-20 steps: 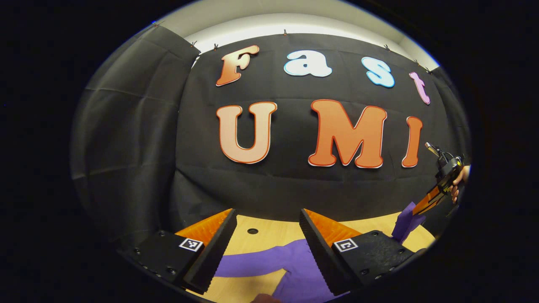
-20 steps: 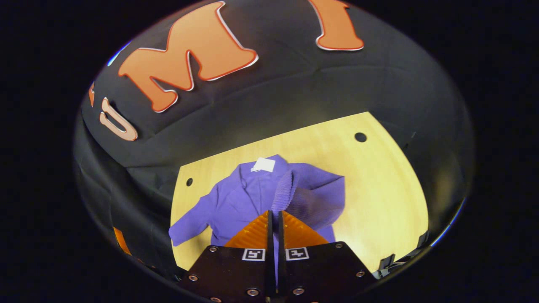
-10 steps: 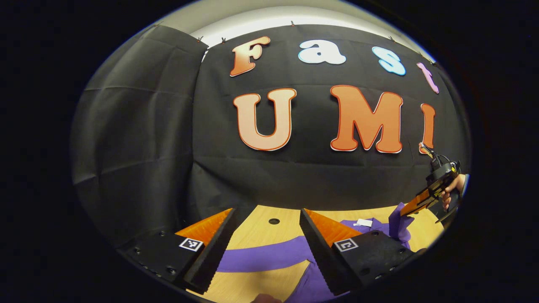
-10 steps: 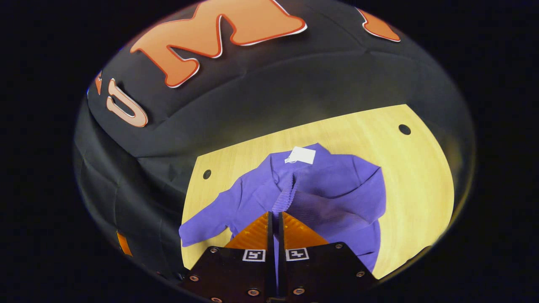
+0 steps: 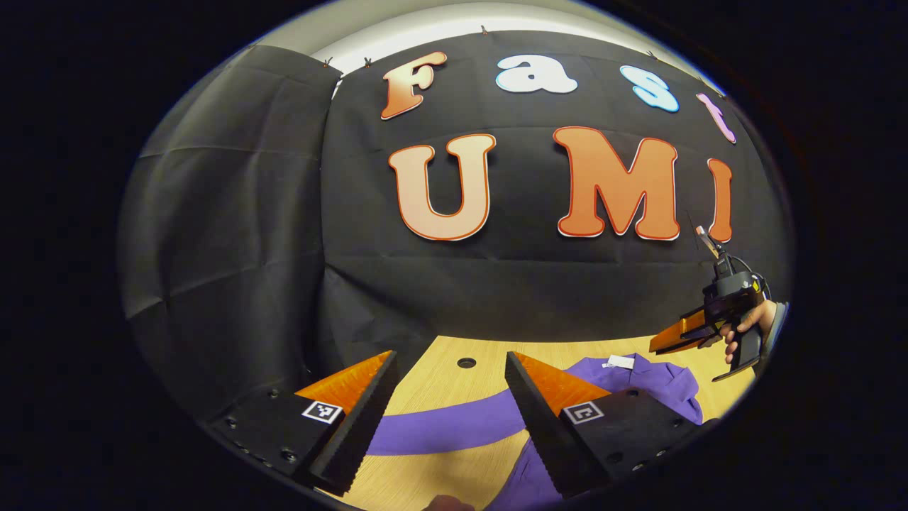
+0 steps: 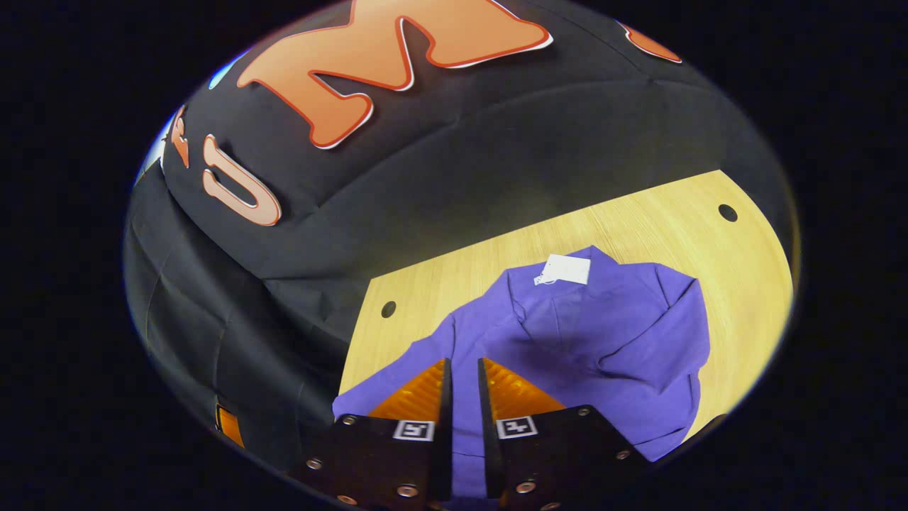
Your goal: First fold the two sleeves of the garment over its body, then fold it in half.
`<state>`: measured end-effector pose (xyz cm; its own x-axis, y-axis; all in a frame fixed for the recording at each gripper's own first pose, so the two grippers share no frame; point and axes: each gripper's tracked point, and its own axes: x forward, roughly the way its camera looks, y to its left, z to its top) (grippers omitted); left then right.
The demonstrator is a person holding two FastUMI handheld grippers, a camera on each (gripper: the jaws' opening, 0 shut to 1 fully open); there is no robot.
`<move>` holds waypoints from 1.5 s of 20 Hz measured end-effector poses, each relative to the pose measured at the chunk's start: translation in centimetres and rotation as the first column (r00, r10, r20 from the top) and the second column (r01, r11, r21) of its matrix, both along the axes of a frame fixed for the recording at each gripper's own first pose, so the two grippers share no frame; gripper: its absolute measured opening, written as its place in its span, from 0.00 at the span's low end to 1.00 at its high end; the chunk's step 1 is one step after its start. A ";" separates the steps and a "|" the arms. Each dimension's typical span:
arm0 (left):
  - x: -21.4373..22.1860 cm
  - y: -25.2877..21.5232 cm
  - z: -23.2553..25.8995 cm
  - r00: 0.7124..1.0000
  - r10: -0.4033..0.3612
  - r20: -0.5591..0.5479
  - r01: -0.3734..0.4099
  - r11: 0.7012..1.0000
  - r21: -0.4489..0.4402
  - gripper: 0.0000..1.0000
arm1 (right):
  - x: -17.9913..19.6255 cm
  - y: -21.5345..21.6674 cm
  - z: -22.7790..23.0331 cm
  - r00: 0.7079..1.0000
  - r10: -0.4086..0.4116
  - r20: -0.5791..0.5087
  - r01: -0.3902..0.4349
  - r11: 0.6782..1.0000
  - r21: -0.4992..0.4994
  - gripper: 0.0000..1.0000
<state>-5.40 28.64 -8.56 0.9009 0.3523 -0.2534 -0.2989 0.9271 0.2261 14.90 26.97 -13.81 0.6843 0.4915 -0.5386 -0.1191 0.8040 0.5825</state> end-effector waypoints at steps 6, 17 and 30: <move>0.7 1.6 -1.4 0.999 0.017 -0.045 -0.017 1.000 0.001 0.96 | -0.8 -2.8 1.9 0.993 -0.014 0.114 0.024 0.995 -0.092 0.56; 2.8 7.8 -9.9 0.950 0.041 -0.311 -0.097 0.981 -0.166 0.96 | -6.6 -17.0 9.9 0.880 -0.176 0.440 0.323 0.903 -0.283 0.95; 1.6 13.4 -19.1 0.798 0.048 -0.600 -0.257 0.929 -0.267 0.98 | -17.0 -30.8 19.2 0.738 -0.242 0.629 0.565 0.733 -0.380 0.95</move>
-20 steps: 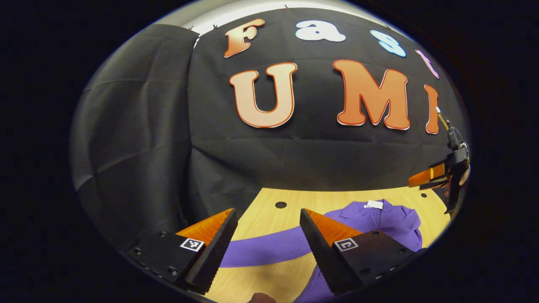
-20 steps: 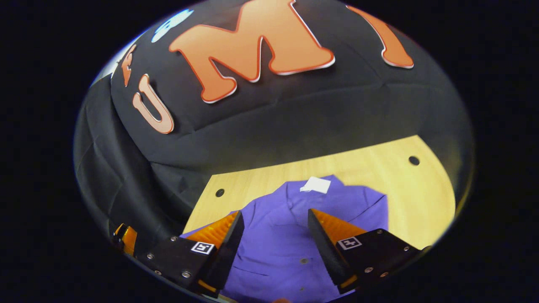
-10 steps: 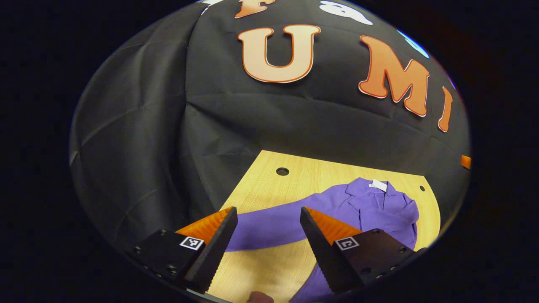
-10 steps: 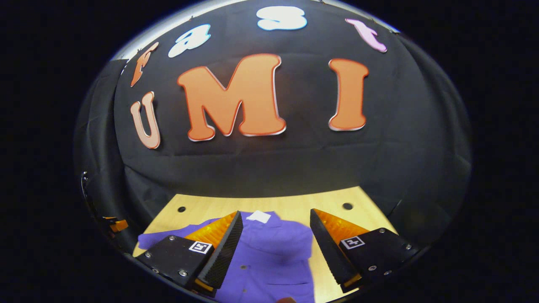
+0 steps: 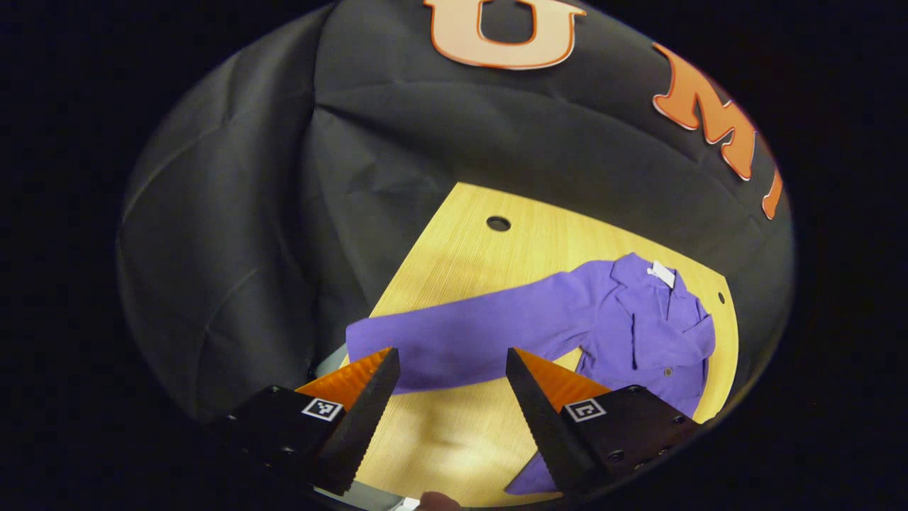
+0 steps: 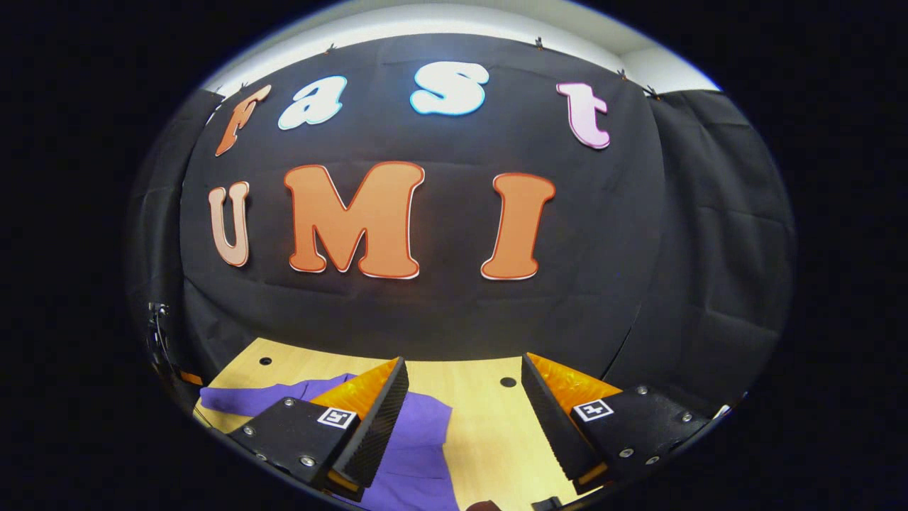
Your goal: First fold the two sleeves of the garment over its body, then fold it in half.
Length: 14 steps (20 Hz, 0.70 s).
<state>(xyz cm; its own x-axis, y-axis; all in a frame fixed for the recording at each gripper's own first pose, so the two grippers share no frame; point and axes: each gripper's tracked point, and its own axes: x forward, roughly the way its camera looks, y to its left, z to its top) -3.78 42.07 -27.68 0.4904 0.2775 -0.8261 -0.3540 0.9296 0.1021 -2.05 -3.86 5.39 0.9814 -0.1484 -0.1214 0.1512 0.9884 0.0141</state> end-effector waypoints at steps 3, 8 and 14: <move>-0.7 2.1 -2.3 0.994 0.066 -0.082 -0.070 0.997 -0.046 0.98 | -1.5 -1.2 1.8 1.000 -0.024 0.019 0.025 0.998 -0.056 0.95; -2.9 7.2 -5.5 0.969 0.109 -0.223 -0.125 0.990 -0.058 0.98 | -3.3 -1.3 4.7 0.999 -0.017 0.047 0.019 0.999 -0.041 0.95; -3.8 9.7 -10.7 0.932 0.148 -0.332 -0.190 0.977 -0.097 0.98 | -4.9 -1.6 8.4 0.996 -0.037 0.080 0.043 0.996 -0.079 0.95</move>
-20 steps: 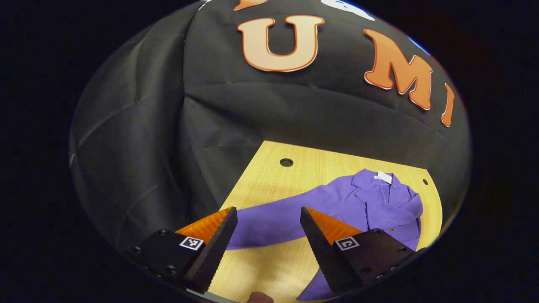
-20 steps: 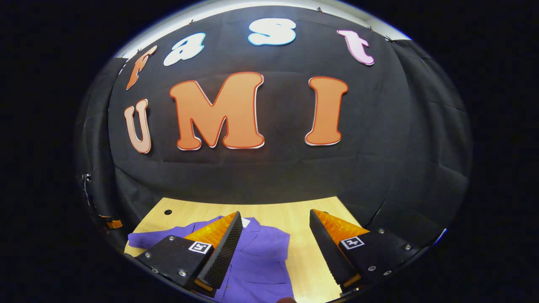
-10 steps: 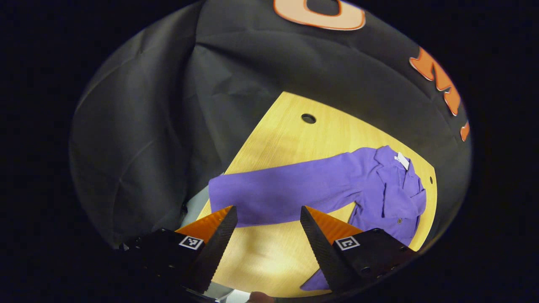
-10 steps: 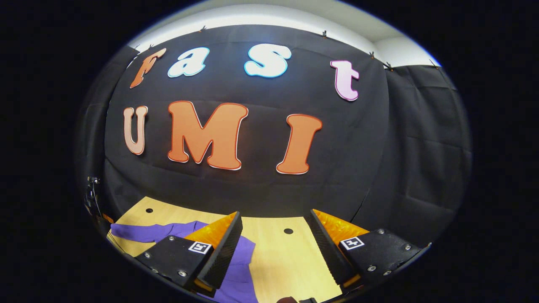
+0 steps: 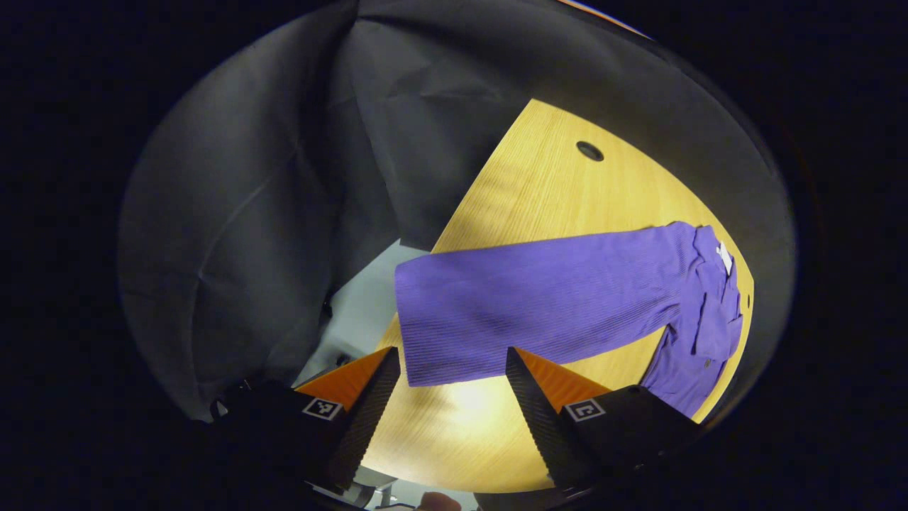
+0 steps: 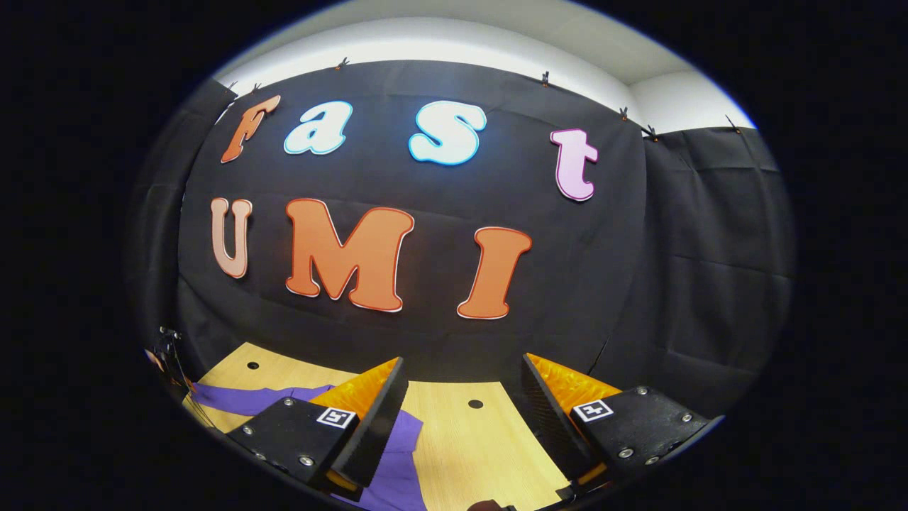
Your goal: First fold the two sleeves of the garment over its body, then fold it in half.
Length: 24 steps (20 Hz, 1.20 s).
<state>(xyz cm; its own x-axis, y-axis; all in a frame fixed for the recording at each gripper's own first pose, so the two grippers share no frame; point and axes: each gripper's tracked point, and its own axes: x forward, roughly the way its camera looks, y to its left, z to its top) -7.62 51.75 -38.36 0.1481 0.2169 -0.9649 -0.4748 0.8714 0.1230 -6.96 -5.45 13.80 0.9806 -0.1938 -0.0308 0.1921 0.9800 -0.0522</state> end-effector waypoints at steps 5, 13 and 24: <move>-0.6 1.8 -2.7 0.998 0.028 -0.054 -0.029 0.999 -0.024 0.98 | -1.1 -0.5 3.9 0.999 -0.039 0.022 0.040 0.998 -0.049 0.95; -0.7 2.4 -3.8 0.992 0.039 -0.120 -0.039 0.999 -0.001 0.94 | -1.4 0.5 5.5 0.998 -0.029 0.047 0.030 0.999 -0.022 0.95; 2.7 -1.0 -0.1 0.994 -0.081 -0.069 0.081 0.997 -0.001 0.08 | -0.3 -0.1 2.0 1.000 -0.006 0.003 0.006 1.000 -0.019 0.95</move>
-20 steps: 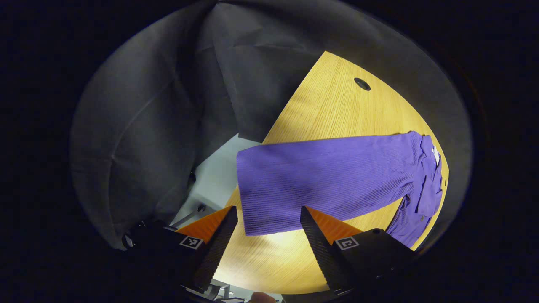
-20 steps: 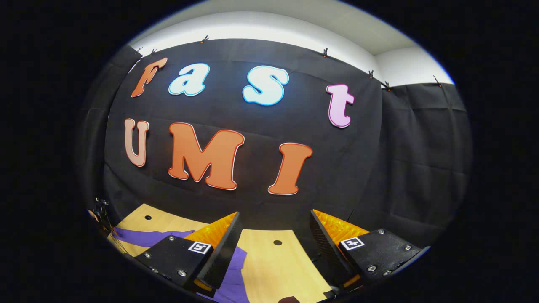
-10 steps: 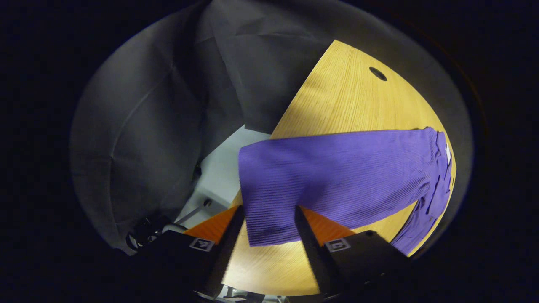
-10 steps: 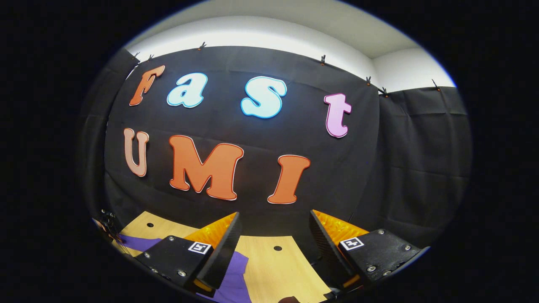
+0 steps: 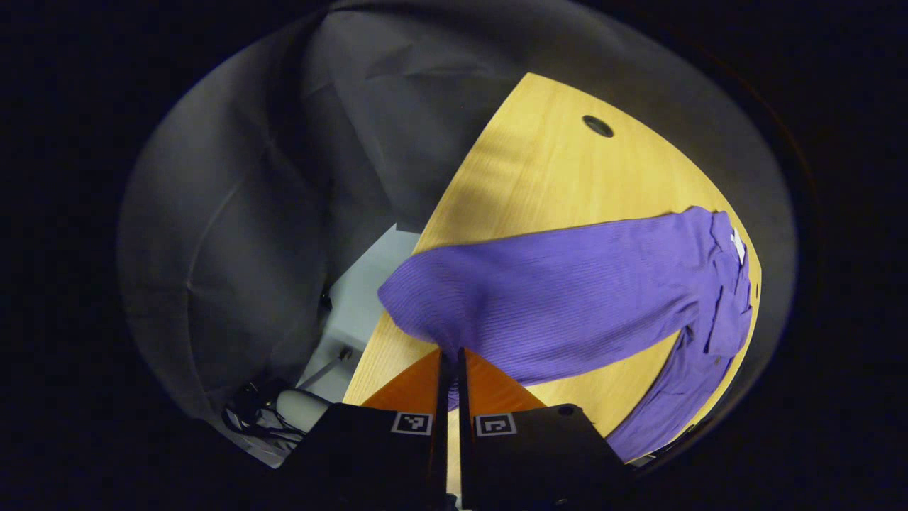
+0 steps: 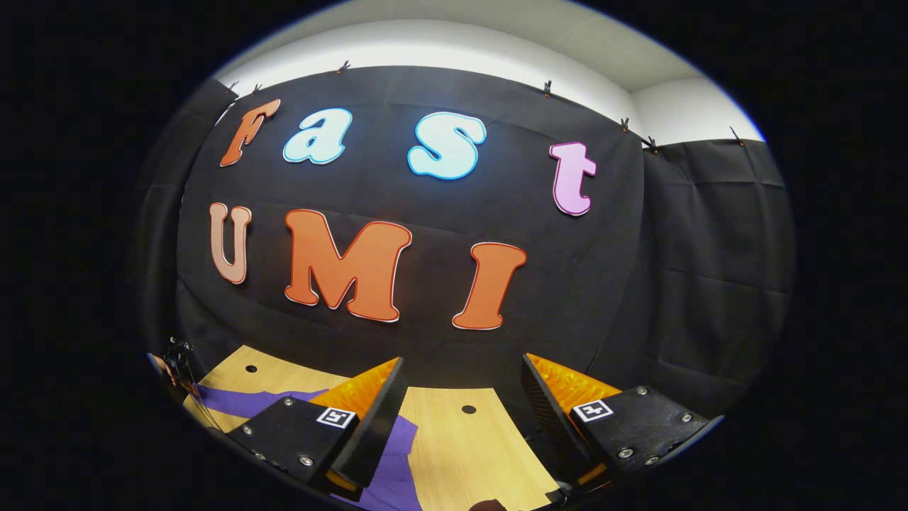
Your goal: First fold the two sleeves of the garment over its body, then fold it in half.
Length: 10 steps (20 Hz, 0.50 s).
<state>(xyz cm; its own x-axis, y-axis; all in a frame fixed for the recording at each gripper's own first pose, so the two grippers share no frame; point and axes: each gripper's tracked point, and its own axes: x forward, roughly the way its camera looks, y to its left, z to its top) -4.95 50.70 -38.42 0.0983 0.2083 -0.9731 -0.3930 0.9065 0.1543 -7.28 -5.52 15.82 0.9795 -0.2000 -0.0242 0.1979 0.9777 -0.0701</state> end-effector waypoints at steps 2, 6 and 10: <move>1.7 -2.1 1.8 0.998 -0.058 0.029 0.057 0.998 0.005 0.08 | 0.2 0.0 -0.8 1.000 0.011 -0.005 -0.011 1.000 0.006 0.95; 4.4 -7.3 5.4 0.986 -0.155 0.067 0.155 0.988 0.012 0.08 | 0.3 -0.5 -2.2 1.000 0.029 -0.011 -0.028 0.999 0.024 0.95; 6.4 -12.2 9.4 0.963 -0.244 0.110 0.244 0.970 0.012 0.08 | 0.5 -1.4 -3.5 1.000 0.029 -0.010 -0.029 0.999 0.042 0.95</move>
<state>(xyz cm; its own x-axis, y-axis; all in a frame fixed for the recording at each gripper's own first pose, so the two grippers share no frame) 1.47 38.49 -28.99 0.2524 0.1629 -0.9538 -0.1743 0.9773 0.1208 -6.80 -6.96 12.35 0.9845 -0.1700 -0.0424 0.1688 0.9852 -0.0313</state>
